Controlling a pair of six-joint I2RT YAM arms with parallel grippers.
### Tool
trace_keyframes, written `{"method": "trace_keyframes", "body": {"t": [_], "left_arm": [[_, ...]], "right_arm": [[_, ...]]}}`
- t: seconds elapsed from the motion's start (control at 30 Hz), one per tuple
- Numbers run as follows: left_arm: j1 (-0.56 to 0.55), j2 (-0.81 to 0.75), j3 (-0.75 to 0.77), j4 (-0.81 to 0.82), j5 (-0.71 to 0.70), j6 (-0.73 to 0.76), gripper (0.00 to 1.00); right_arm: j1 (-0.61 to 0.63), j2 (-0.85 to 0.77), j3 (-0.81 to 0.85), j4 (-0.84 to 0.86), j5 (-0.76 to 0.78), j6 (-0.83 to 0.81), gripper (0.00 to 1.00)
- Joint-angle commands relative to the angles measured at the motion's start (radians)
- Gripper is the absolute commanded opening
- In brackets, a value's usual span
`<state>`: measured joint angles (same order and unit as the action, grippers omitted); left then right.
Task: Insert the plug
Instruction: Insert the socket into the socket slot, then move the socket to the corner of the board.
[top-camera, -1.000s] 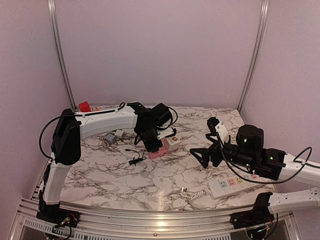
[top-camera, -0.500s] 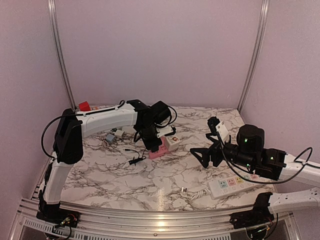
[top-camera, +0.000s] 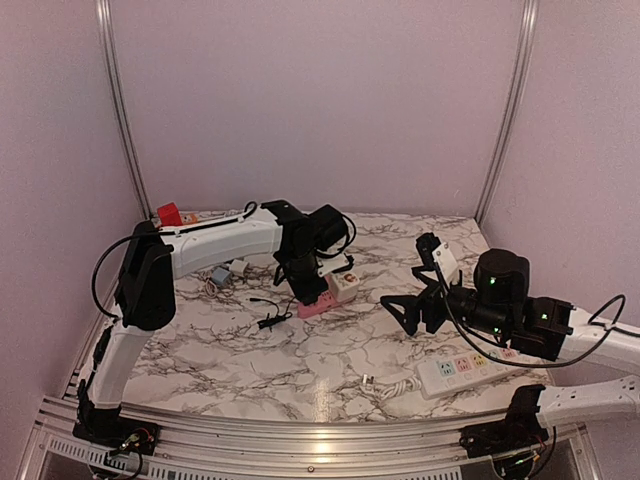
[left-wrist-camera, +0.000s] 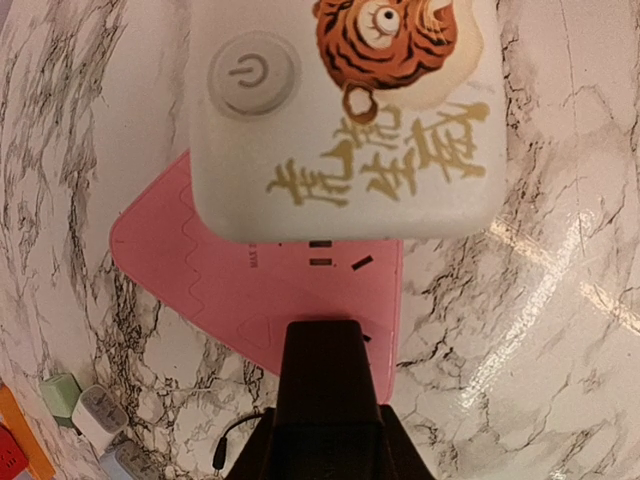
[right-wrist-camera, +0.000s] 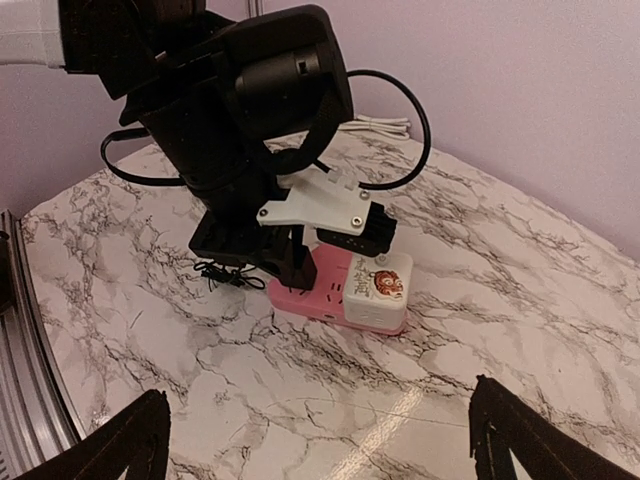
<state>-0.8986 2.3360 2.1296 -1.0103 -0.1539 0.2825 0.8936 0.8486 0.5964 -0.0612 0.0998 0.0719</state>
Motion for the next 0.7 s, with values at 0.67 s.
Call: {"method": "trace_keyframes", "body": {"t": [0.67], "left_arm": [[0.02,0.173,-0.124,-0.143,0.223,0.09,0.0]], "right_arm": [[-0.004,0.006,0.019,0.02,-0.005,0.011,0.99]]}}
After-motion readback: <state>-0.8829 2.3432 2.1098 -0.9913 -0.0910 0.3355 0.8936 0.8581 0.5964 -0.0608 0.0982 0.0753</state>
